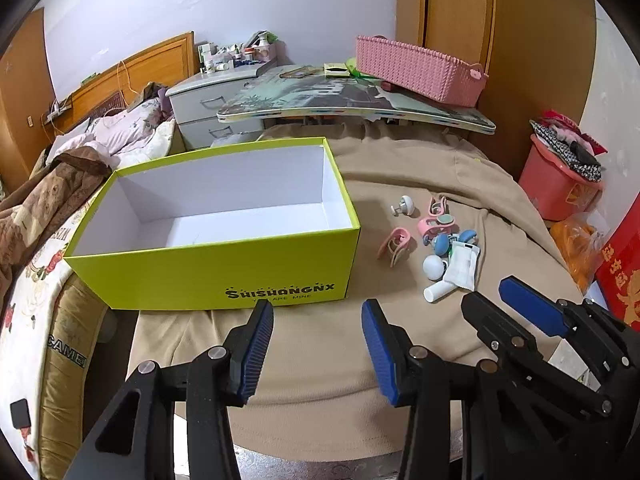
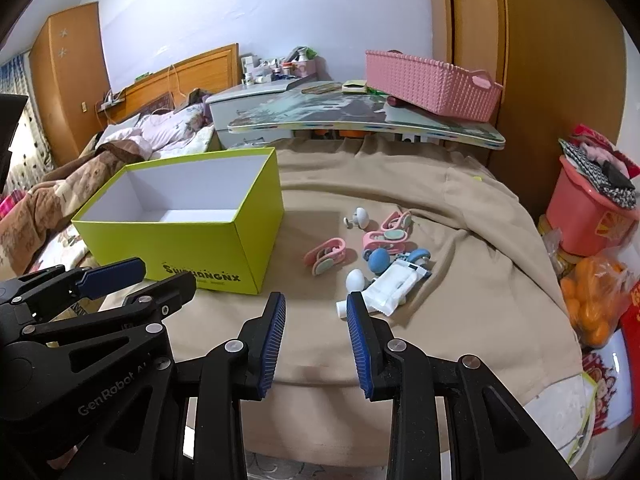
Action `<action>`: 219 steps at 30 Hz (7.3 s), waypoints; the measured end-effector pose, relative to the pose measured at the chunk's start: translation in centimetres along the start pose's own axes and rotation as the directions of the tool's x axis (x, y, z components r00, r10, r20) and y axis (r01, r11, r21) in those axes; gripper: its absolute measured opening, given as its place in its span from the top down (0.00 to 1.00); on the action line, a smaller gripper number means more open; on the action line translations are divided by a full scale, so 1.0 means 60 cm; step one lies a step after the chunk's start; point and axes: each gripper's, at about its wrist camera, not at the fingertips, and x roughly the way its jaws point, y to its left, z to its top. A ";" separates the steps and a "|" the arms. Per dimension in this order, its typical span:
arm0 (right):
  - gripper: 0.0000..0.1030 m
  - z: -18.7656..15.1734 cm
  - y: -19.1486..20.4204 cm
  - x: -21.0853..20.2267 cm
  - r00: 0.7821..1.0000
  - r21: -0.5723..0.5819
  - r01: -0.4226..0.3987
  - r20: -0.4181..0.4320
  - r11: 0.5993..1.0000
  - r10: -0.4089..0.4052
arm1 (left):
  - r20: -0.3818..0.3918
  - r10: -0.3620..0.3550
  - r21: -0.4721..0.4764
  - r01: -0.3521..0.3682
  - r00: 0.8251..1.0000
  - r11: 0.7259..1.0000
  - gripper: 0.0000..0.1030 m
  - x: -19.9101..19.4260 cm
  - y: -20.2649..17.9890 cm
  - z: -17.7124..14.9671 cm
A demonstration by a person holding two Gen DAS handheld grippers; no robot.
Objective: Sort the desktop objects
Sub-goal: 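Move both tools toward the cluster of small items on the sheet, then close the right tool on the white tube among the items, then lift the white tube with the right tool while the left tool grasps the yellow lipstick stick, then carry the white tube and lipstick stick toward the lime-green box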
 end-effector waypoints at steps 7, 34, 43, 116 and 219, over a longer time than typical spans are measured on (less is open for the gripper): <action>0.68 0.013 0.003 0.014 0.999 -0.023 0.033 -0.014 0.999 -0.033 | 0.016 -0.031 -0.047 0.031 0.999 0.998 0.54 -0.012 0.025 0.000; 0.68 0.040 0.017 0.023 0.997 0.022 0.071 -0.044 0.997 -0.070 | 0.015 -0.081 -0.019 0.082 0.997 0.996 0.54 0.008 0.042 0.047; 0.68 0.043 -0.002 0.038 0.999 0.039 0.012 -0.046 0.999 -0.011 | 0.000 -0.018 -0.046 0.018 1.000 0.999 0.54 0.011 0.036 0.042; 0.91 0.031 -0.143 0.190 0.990 0.160 0.039 -0.140 0.986 -0.016 | -0.164 -0.260 0.047 0.270 0.952 0.962 0.54 0.093 -0.043 -0.010; 0.92 -0.029 -0.201 0.065 0.996 0.124 0.037 -0.091 0.992 -0.025 | -0.200 -0.401 0.168 0.435 0.894 0.885 0.85 0.128 -0.172 0.041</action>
